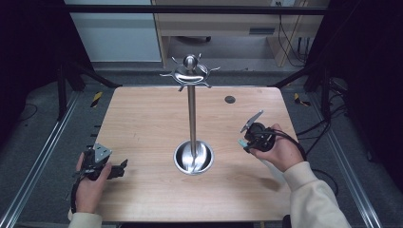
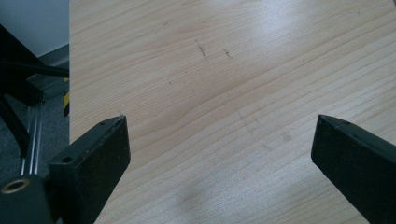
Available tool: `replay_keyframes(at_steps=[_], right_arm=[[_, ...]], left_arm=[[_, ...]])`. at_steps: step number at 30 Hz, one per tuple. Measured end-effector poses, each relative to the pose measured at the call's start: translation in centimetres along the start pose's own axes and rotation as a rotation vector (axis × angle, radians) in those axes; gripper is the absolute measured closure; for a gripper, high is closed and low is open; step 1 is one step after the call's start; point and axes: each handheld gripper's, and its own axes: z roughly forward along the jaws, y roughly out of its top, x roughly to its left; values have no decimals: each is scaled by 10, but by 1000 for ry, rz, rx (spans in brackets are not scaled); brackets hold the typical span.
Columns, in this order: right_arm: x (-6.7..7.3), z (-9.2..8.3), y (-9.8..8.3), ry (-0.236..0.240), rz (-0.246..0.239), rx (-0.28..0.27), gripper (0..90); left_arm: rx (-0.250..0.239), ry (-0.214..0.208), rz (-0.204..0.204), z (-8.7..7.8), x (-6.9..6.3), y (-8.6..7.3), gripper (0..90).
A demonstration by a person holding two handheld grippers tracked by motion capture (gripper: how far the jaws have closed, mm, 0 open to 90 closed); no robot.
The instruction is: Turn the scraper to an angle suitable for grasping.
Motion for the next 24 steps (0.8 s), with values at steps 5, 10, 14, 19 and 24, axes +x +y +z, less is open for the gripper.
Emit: replay_keyframes(at_steps=[5, 10, 14, 19, 24], right_arm=[[-5, -22, 4, -11, 11, -71, 744], [-5, -37, 14, -25, 8, -140, 744], [-5, -41, 22, -27, 7, -165, 745], [-8, -50, 33, -38, 26, -262, 744], [-13, -56, 37, -29, 66, -351, 744]], left_arm=[[0, 0, -1, 0, 0, 0, 43], [2, 1, 1, 0, 0, 0, 43], [1, 2, 4, 0, -1, 0, 43], [0, -6, 8, 0, -3, 0, 43], [1, -9, 15, -1, -4, 0, 42]])
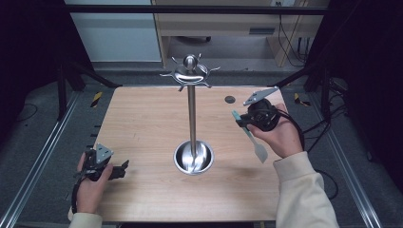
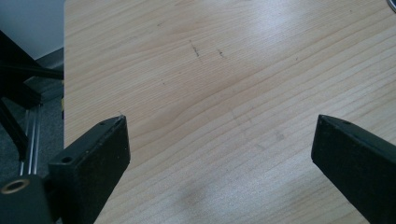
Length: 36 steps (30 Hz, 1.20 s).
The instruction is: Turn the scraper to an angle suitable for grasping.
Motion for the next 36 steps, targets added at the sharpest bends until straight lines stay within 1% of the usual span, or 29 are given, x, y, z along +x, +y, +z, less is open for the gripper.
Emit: replay_keyframes(at_steps=[1, 2, 3, 4, 5, 6, 7, 8, 9, 11, 12, 13, 14, 15, 16, 19, 21, 22, 23, 24, 26, 27, 30, 33, 36], right_arm=[[0, -4, 6, -15, 1, -42, 744], [0, -4, 6, -15, 1, -42, 744], [0, -6, 8, -21, 2, -55, 744], [1, -11, 13, -25, 3, -96, 744], [1, -11, 13, -25, 3, -96, 744], [1, -13, 15, -23, 6, -113, 744], [4, -16, 17, -19, 13, -147, 744], [4, -16, 17, -19, 13, -147, 744], [9, -18, 17, -20, 13, -178, 744], [11, -18, 16, -22, 16, -183, 744], [14, -17, 15, -28, 16, -190, 744], [18, -16, 15, -34, 11, -186, 744], [22, -14, 16, -39, 0, -167, 744], [22, -14, 16, -39, 0, -167, 744], [26, -15, 17, -35, 0, -186, 744], [32, -17, 18, -31, -8, -204, 744], [33, -17, 17, -33, -5, -208, 744], [34, -18, 16, -34, -3, -220, 743], [35, -21, 13, -40, 14, -236, 743], [35, -21, 13, -40, 14, -236, 743], [35, -24, 9, -50, 34, -251, 743], [34, -26, 6, -50, 49, -262, 743], [30, -31, 0, -50, 77, -282, 743], [28, -33, -2, -49, 87, -294, 743], [27, -36, -2, -42, 105, -322, 743]], left_arm=[[-3, 0, 1, 0, 0, 0, 42], [-3, 0, 1, 0, 0, 0, 42], [-10, -1, 1, -1, 0, 0, 42], [-16, -2, -2, -2, 0, 0, 41], [-16, -2, -2, -2, 0, 0, 41], [-18, -1, -4, -2, 1, 0, 41], [-17, 0, -4, -2, 1, 0, 41], [-16, 2, -4, -2, 1, 0, 41], [-13, 3, -6, -2, 2, 0, 41], [-12, 4, -8, -2, 2, -1, 41], [-9, 5, -7, -2, 2, -1, 41], [-12, 7, -10, -2, 2, -1, 41], [-12, 4, -11, -2, 2, 0, 41], [-12, 4, -11, -2, 2, 0, 41], [-12, 3, -7, -2, 2, 0, 41], [-23, 4, -8, -3, 2, 2, 41], [-24, 4, -9, -3, 3, 2, 41], [-28, 2, -7, -3, 3, 2, 41], [-48, -11, -6, -4, 4, 3, 40], [-48, -11, -6, -4, 4, 3, 40], [-57, -12, 1, -4, 4, 4, 40], [-56, -10, 2, -3, 3, 5, 40], [-40, -9, 10, -2, 1, 5, 40], [-41, -8, 8, -2, 1, 5, 40], [-39, -4, 6, -1, 1, 4, 40]])
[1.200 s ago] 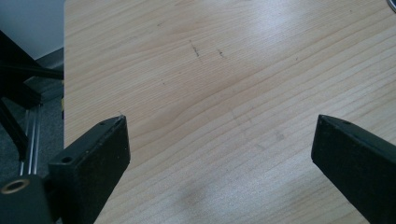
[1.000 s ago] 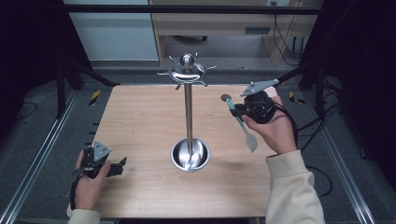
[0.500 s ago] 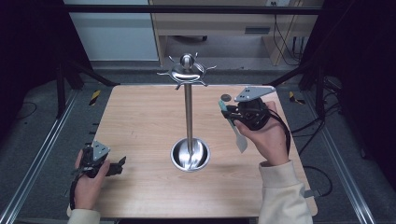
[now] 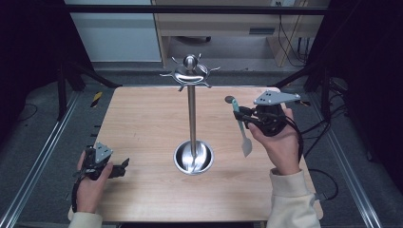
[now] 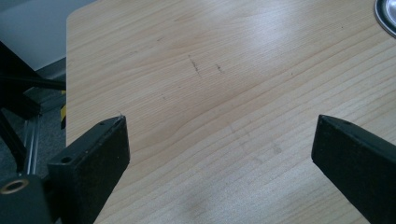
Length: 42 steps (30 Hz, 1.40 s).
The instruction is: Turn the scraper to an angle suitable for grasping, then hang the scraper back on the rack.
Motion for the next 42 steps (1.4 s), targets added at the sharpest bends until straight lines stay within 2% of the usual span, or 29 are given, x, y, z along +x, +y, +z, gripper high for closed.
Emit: replay_keyframes(at_steps=[10, 27, 35, 42], right_arm=[[5, -10, 7, 14, 10, -72, 743], [21, -26, 21, 21, -11, -159, 743], [26, -26, 23, 43, -2, -191, 742], [36, -24, 28, 58, -23, -212, 742]], left_arm=[[3, 3, 1, 0, 0, -1, 40], [11, 3, 3, 1, 0, 0, 40], [11, 2, 4, 1, 0, 0, 40], [11, 1, 5, 1, 0, 0, 40]])
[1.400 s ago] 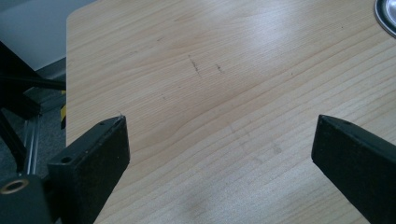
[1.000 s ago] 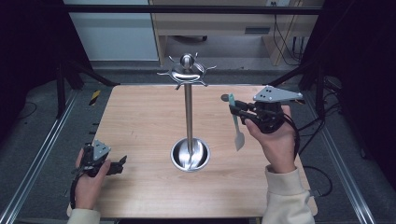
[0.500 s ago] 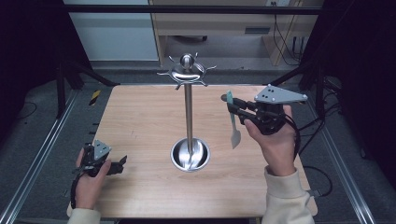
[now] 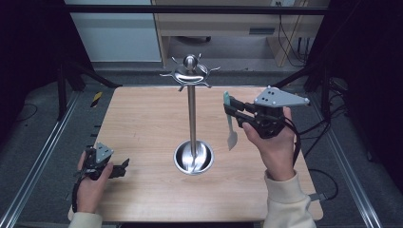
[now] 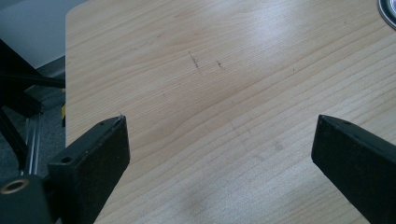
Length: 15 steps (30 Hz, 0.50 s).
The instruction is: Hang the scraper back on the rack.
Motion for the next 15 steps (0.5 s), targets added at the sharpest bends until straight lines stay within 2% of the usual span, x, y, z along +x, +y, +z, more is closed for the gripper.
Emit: replay_keyframes(at_steps=[9, 15], right_arm=[[8, 0, 2, 0, -10, -30, 742], [12, 0, 4, 13, 3, -54, 742]], left_arm=[[3, -1, 3, 1, -1, 0, 40], [1, -2, 2, 1, 0, 0, 40]])
